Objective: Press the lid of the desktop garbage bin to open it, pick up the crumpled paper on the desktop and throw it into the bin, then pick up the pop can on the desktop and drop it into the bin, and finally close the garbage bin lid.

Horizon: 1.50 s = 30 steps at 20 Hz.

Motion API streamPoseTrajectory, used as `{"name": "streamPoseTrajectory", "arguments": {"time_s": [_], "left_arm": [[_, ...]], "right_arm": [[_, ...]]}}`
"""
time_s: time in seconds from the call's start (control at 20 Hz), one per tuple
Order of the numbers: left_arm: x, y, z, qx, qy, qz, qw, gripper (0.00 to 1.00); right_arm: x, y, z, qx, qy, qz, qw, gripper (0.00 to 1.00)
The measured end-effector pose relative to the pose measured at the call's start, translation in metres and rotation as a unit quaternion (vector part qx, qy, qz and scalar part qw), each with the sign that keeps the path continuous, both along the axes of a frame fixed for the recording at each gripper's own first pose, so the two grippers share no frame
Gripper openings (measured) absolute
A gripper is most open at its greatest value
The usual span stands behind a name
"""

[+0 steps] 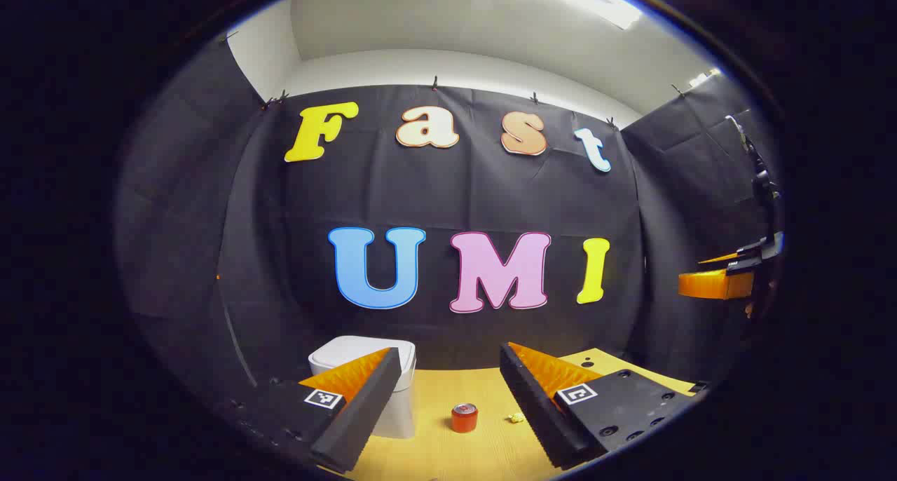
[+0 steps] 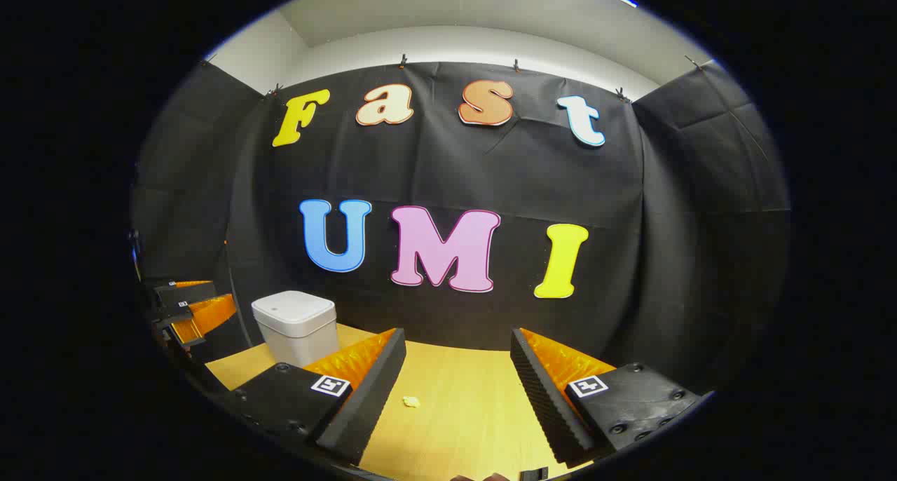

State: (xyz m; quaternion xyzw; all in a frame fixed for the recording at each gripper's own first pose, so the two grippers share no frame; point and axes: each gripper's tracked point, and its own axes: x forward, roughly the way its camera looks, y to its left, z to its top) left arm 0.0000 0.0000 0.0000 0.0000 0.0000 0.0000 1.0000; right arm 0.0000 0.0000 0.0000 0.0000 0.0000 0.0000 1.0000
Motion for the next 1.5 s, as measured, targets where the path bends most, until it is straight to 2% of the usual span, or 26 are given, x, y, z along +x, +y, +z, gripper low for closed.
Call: {"name": "streamPoseTrajectory", "arguments": {"time_s": [0.2,1.2,1.45,1.5], "left_arm": [[0.003,-0.001,0.0,0.004,-0.001,-0.003,1.0,0.95],[0.006,0.038,-0.003,0.006,0.008,0.031,0.999,0.95],[0.028,0.058,-0.01,0.018,0.02,-0.004,1.0,0.94],[0.034,0.064,-0.013,0.015,0.026,-0.007,1.0,0.9]], "right_arm": [[0.0,0.004,-0.003,0.003,0.007,0.003,1.0,0.97],[0.008,0.011,-0.005,0.002,0.012,0.012,1.0,0.96],[0.011,0.016,-0.006,-0.002,0.013,0.009,1.0,0.96],[0.012,0.017,-0.005,-0.002,0.012,0.008,1.0,0.96]]}}
